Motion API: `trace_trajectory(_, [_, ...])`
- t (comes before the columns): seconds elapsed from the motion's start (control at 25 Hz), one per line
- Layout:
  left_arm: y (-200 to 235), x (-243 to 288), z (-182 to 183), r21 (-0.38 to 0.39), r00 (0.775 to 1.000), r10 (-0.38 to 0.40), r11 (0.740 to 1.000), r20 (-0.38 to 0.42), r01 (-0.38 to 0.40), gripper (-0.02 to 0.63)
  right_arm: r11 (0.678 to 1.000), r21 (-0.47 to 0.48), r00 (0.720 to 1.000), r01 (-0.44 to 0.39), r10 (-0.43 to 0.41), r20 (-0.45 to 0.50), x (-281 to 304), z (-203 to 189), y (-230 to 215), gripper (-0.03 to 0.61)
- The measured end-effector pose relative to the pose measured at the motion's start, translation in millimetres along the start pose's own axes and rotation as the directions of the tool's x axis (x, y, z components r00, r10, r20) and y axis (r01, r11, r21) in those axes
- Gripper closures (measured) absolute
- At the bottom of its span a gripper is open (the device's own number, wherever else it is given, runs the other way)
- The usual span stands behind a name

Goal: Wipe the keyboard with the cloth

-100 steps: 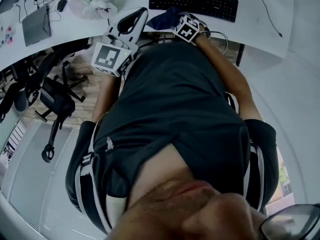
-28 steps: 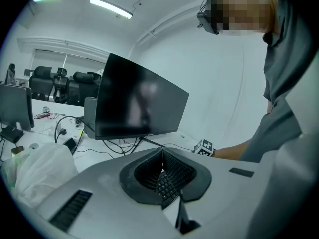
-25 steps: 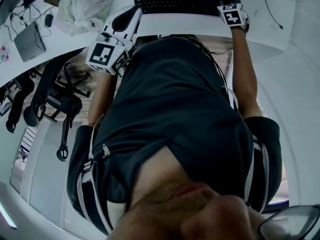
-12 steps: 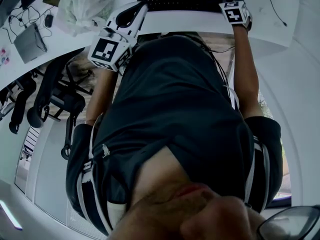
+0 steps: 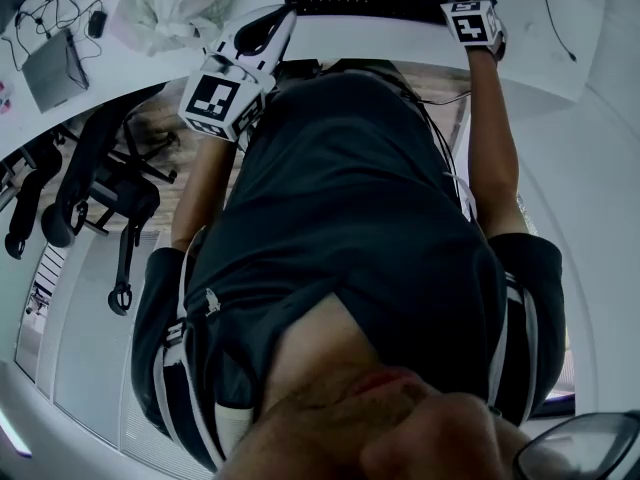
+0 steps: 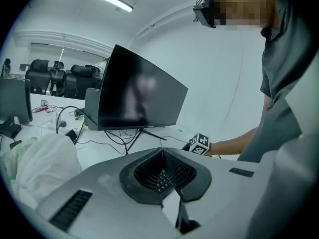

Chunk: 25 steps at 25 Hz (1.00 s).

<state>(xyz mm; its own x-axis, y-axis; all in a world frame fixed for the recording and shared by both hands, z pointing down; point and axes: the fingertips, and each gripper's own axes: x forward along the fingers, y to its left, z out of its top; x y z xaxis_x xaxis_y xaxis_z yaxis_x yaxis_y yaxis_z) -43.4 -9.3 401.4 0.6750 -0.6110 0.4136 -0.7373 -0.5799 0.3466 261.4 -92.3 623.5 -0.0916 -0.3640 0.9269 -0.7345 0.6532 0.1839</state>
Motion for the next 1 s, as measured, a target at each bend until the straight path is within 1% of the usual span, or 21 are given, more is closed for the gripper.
trace_trajectory(0.2, [-2.4,-7.7,-9.8,-0.007,1.000,0.012,1.000,0.001,-0.012,0.609,1.000,-0.025,1.000,-0.003,0.003,0.007,1.1,8.2,7.6,0.535])
trace_trajectory(0.36, [-5.7,-9.9,-16.0,-0.007,1.000,0.012,1.000,-0.003,-0.012,0.609,0.999,-0.044,0.999,-0.025,0.027,0.041,4.4,18.6,20.7,0.535])
trace_trajectory(0.48, [-5.8,-8.7,-18.4,-0.019,1.000,0.017,1.000,0.001,-0.017,0.608,0.998,-0.057,0.998,-0.017,0.020,0.058,4.3,28.0,25.7,0.535])
trace_trajectory(0.64, [-9.7,-4.3,-25.0,-0.015,1.000,0.001,1.000,-0.018,-0.002,0.607,1.000,-0.012,0.996,-0.029,0.030,0.088,4.5,31.3,26.3,0.535])
trace_trajectory(0.8, [-14.1,-1.5,-24.7,-0.010,1.000,-0.006,1.000,-0.016,0.006,0.609,1.000,-0.017,0.995,-0.023,0.024,0.099,2.9,33.0,26.1,0.535])
trace_trajectory(0.92, [-19.2,-1.4,-23.1,-0.006,1.000,-0.006,1.000,-0.009,0.006,0.608,1.000,0.014,0.994,-0.028,0.027,0.108,-1.2,33.1,23.9,0.535])
trace_trajectory(1.0, [-20.4,-3.3,-25.4,-0.010,1.000,-0.004,1.000,-0.011,0.003,0.607,1.000,0.002,0.994,-0.022,0.022,0.107,-0.7,32.6,26.2,0.535])
